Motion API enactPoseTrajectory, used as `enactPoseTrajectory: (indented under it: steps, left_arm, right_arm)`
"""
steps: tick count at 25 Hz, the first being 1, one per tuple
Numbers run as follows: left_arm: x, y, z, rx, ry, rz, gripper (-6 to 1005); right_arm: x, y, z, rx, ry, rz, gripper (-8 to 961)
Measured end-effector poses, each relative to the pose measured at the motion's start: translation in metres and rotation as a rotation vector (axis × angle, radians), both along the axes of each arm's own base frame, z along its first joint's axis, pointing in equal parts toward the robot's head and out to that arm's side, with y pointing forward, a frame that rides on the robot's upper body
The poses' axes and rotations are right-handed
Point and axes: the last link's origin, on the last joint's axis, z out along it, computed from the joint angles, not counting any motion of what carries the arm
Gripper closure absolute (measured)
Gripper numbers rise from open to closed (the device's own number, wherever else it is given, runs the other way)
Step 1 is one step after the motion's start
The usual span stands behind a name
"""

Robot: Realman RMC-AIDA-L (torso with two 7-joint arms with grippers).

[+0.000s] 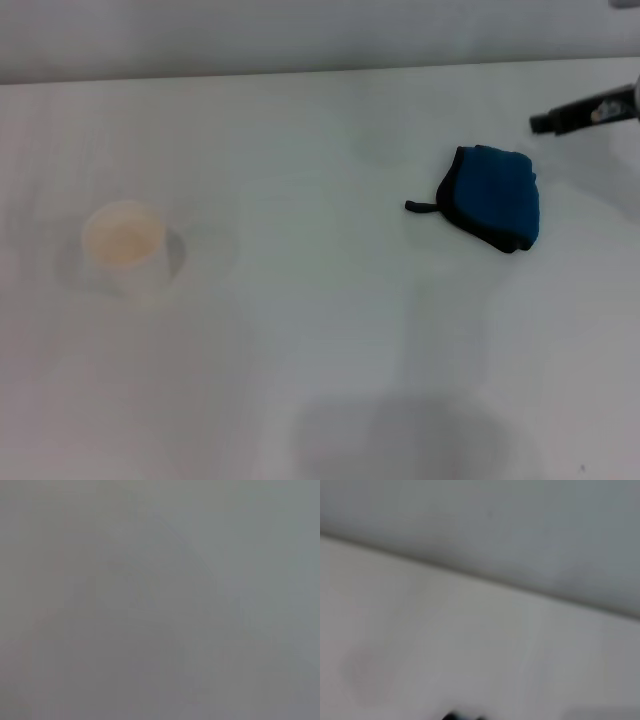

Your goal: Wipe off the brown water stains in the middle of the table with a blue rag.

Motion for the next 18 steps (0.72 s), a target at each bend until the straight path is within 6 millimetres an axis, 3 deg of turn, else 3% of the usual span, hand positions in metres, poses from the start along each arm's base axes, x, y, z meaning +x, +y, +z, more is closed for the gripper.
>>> enactPoseTrajectory:
  steps: [9,18]
  left_arm:
    - [-0.003,0.000,-0.003,-0.013,-0.006,0.019,138]
    - [-0.003,-0.001,-0.003,-0.014,-0.003,0.023,137]
  right_arm:
    - [0.018,0.008,0.028,0.289,-0.016,0.061,512]
    - [0.049,-0.001,0.051,0.557,-0.026,0.081,515]
